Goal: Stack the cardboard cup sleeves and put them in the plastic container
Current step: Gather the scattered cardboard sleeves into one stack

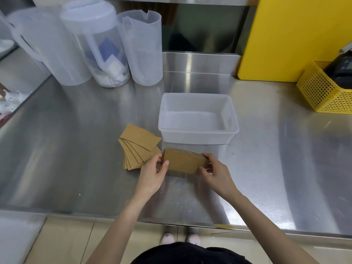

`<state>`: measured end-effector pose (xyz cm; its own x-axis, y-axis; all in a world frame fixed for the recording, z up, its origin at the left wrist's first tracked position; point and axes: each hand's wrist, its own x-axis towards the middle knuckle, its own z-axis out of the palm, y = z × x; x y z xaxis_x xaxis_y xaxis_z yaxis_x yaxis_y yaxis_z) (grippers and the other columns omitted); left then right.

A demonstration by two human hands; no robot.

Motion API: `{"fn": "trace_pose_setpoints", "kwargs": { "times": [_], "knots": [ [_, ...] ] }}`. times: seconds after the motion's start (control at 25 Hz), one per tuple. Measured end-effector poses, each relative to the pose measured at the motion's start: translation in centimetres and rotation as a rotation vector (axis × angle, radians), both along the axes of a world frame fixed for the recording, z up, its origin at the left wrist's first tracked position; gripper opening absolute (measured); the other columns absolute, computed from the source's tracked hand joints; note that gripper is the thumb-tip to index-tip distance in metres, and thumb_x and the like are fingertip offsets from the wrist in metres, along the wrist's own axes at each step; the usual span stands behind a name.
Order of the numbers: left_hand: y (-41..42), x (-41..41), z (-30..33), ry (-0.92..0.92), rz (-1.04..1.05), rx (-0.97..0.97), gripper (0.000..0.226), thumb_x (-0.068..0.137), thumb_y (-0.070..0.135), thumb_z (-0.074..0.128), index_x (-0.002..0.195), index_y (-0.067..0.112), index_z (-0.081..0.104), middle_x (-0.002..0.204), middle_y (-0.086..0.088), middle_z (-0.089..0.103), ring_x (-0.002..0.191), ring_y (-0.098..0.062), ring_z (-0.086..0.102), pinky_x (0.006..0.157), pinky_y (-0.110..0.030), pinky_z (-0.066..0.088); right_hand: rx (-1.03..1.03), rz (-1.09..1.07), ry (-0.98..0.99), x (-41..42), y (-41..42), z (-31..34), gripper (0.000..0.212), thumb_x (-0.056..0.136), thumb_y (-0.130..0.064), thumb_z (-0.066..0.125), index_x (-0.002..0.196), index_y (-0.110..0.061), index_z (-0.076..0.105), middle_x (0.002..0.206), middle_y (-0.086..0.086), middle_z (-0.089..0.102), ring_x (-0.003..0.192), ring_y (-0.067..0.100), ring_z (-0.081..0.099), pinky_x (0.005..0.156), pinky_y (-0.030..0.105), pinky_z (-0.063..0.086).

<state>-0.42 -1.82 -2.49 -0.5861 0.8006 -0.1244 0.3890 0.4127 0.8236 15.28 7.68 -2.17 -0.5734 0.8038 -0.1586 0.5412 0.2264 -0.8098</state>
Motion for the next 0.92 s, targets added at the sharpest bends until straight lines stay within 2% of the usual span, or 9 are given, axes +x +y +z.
{"fn": "trace_pose_setpoints", "kwargs": {
  "times": [0.12,0.28,0.44,0.56,0.64,0.76,0.92],
  "knots": [
    [0.3,-1.6,0.8,0.013,0.05,0.025,0.035,0.09,0.02,0.049,0.121,0.003,0.05,0.098,-0.001,0.055,0.084,-0.016,0.052,0.067,-0.01,0.033,-0.014,0.021,0.035,-1.9,0.7,1.0,0.036,0.086,-0.006,0.051,0.122,-0.012,0.049,0.099,0.001,0.055,0.082,0.018,0.054,0.063,-0.001,0.043],
    [0.7,-4.3,1.6,-0.021,0.154,0.071,0.035,0.087,0.02,0.053,0.117,0.003,0.054,0.092,-0.004,0.057,0.084,-0.019,0.054,0.081,-0.019,0.043,-0.038,0.085,0.046,-4.6,1.4,2.1,0.04,0.085,-0.008,0.051,0.124,-0.016,0.046,0.101,0.0,0.054,0.079,0.016,0.055,0.062,0.007,0.044],
    [1.3,-7.1,2.4,0.046,0.236,0.103,0.032,0.087,0.018,0.054,0.115,0.004,0.056,0.083,0.002,0.056,0.082,-0.017,0.052,0.075,-0.016,0.036,-0.011,0.183,0.002,-7.6,2.0,2.9,0.038,0.088,-0.015,0.051,0.125,-0.015,0.045,0.101,0.0,0.052,0.079,0.015,0.053,0.058,0.004,0.041],
    [1.8,-9.3,2.7,0.061,0.271,0.09,0.03,0.087,0.018,0.054,0.114,0.007,0.057,0.084,0.001,0.057,0.082,-0.017,0.053,0.073,-0.016,0.035,-0.007,0.231,-0.022,-9.7,2.5,2.9,0.036,0.089,-0.019,0.051,0.123,-0.011,0.048,0.097,0.0,0.052,0.083,0.016,0.052,0.072,0.018,0.04],
    [2.2,-10.5,2.6,0.067,0.289,0.062,0.03,0.087,0.019,0.053,0.115,0.008,0.058,0.092,-0.003,0.058,0.085,-0.017,0.053,0.079,-0.022,0.037,-0.001,0.242,-0.047,-11.0,2.5,2.5,0.037,0.088,-0.019,0.051,0.123,-0.008,0.048,0.098,0.006,0.058,0.085,0.018,0.053,0.077,0.022,0.04],
    [2.8,-11.6,2.3,0.061,0.309,0.026,0.029,0.088,0.019,0.052,0.114,0.009,0.058,0.096,-0.003,0.058,0.087,-0.016,0.051,0.081,-0.024,0.036,-0.001,0.23,-0.09,-12.5,2.4,1.6,0.037,0.088,-0.02,0.052,0.122,-0.007,0.047,0.112,0.015,0.062,0.098,0.028,0.058,0.083,0.028,0.043],
    [3.4,-12.9,1.7,0.051,0.303,-0.022,0.029,0.088,0.02,0.052,0.114,0.008,0.057,0.097,0.0,0.055,0.09,-0.015,0.05,0.081,-0.024,0.035,0.044,0.241,-0.146,-13.8,2.0,0.9,0.037,0.089,-0.022,0.05,0.123,-0.007,0.044,0.121,0.015,0.055,0.109,0.03,0.054,0.092,0.036,0.044]
  ]
}}
